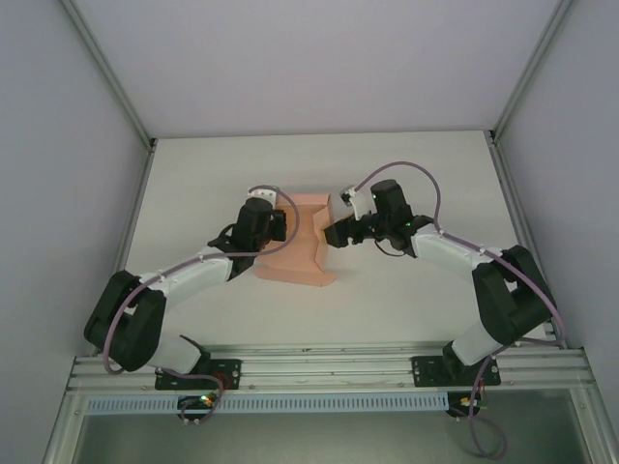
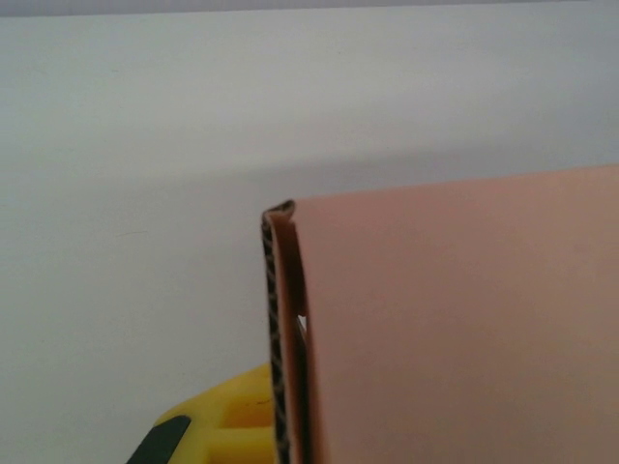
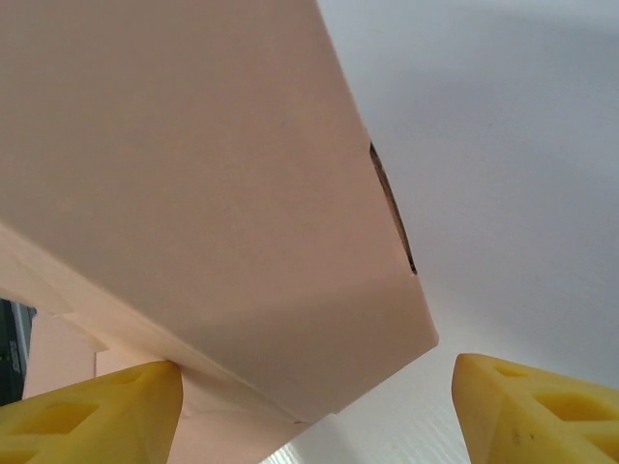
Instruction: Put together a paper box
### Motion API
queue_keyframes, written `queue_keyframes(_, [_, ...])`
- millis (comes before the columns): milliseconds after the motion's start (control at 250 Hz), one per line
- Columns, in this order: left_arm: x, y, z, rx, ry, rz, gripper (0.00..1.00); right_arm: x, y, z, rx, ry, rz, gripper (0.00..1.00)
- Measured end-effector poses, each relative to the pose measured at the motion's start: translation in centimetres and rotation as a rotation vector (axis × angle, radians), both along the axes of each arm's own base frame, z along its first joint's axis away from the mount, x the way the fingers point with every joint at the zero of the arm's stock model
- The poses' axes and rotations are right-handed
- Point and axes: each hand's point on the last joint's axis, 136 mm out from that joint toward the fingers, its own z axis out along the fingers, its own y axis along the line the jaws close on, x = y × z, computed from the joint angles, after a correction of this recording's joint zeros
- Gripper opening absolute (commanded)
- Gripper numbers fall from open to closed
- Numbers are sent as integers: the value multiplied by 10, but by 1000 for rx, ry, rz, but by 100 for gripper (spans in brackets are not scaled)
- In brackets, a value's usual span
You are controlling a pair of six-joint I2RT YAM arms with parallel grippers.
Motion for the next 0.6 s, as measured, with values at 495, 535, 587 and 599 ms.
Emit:
queue_keyframes(495, [-4, -9, -9, 18, 5, 13, 0, 22, 18, 3, -81, -57, -176, 61])
queue_keyframes(535, [-4, -9, -9, 20, 5, 14, 0, 25, 18, 3, -100, -76, -199, 60])
queue_keyframes(587, [-3, -9, -9, 20, 4, 16, 0, 29, 15, 4, -116, -94, -229, 55])
queue_keyframes(599, [-4, -9, -9, 20, 4, 15, 0, 30, 15, 4, -120, -99, -235, 54])
